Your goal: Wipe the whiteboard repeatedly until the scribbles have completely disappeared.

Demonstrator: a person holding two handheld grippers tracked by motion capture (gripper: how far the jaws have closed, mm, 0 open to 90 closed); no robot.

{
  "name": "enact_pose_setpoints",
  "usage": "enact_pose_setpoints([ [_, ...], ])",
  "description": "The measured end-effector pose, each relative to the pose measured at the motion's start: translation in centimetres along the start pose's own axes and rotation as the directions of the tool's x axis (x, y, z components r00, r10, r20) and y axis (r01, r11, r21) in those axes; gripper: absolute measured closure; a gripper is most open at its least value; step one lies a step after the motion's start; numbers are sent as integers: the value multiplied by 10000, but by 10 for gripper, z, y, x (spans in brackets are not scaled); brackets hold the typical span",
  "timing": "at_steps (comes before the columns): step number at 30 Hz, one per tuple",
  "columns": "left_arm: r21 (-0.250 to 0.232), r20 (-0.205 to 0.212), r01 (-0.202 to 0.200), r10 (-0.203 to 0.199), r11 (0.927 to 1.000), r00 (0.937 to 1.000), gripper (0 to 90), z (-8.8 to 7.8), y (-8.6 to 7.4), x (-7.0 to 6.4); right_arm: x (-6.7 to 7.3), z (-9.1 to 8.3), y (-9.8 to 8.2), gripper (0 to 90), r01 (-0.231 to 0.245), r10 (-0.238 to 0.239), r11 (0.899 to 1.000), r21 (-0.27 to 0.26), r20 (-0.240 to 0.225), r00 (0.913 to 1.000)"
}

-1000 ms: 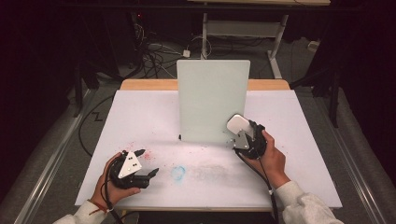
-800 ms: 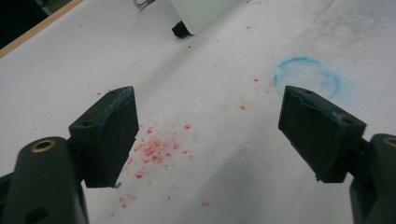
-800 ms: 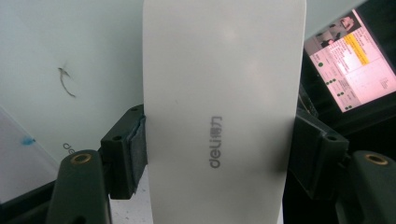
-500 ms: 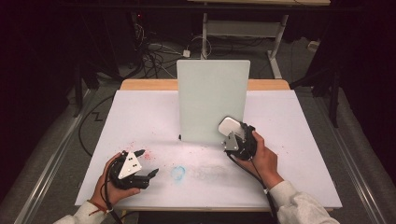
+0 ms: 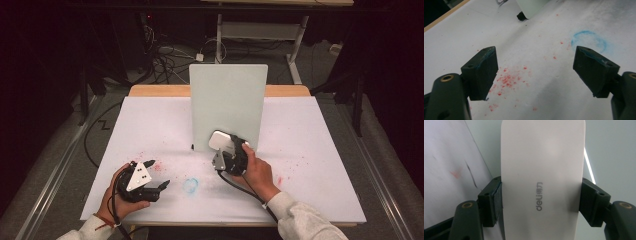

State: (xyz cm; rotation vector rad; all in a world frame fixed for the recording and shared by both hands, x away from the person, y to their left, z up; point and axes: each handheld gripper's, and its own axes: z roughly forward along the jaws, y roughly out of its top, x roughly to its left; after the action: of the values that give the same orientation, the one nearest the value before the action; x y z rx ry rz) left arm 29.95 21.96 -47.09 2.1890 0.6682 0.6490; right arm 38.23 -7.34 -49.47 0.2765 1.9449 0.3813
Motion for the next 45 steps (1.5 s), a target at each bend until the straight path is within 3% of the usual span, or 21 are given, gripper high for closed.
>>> enact_pose_setpoints([
  [4, -52, -33, 76, -76, 10000, 10000, 197, -2, -1, 1, -1, -1, -1, 308, -44, 44, 10000, -9, -91, 9999],
  [10, -31, -122, 86, -87, 10000, 9999, 196, -5, -2, 0, -13, -4, -23, 308, -240, 242, 9996, 149, -120, 9996],
  [16, -7, -180, 131, -131, 9999, 9998, 197, -5, -3, 1, -29, -9, -51, 308, -523, 527, 9955, 792, -31, 9986],
  [24, -18, -154, 59, -59, 10000, 9999, 196, -4, -1, 0, -51, -17, -87, 309, -1186, 1147, 9799, 1604, 331, 9928],
  [28, 27, -98, 10, -10, 10000, 10000, 196, -2, 0, 0, -49, -18, -86, 309, -1129, 1094, 9807, 1598, 308, 9935],
  [30, 29, -80, 19, -19, 10000, 10000, 196, -1, 0, 0, -45, -17, -82, 310, -832, 815, 9854, 1488, 178, 9965],
  [32, 27, -69, 2, -2, 10000, 10000, 196, 0, 0, 0, -38, -16, -75, 310, -268, 236, 9892, 1439, 240, 9994],
  [36, 17, -65, -14, 14, 10000, 10000, 196, 0, 0, 0, -25, -13, -58, 310, 339, -362, 9934, 1093, 191, 9992],
  [40, 28, -77, -15, 16, 10000, 10000, 196, -2, 0, 0, -23, -13, -50, 310, 42, -40, 9968, 796, -25, 10000],
  [42, -7, -83, 27, -27, 10000, 10000, 196, -2, -1, 1, -29, -14, -51, 311, -467, 483, 9963, 724, -211, 9986],
  [45, -13, -113, 44, -45, 10000, 9999, 196, -3, -1, 1, -41, -15, -55, 311, -1164, 1173, 9912, 633, -106, 9930],
])
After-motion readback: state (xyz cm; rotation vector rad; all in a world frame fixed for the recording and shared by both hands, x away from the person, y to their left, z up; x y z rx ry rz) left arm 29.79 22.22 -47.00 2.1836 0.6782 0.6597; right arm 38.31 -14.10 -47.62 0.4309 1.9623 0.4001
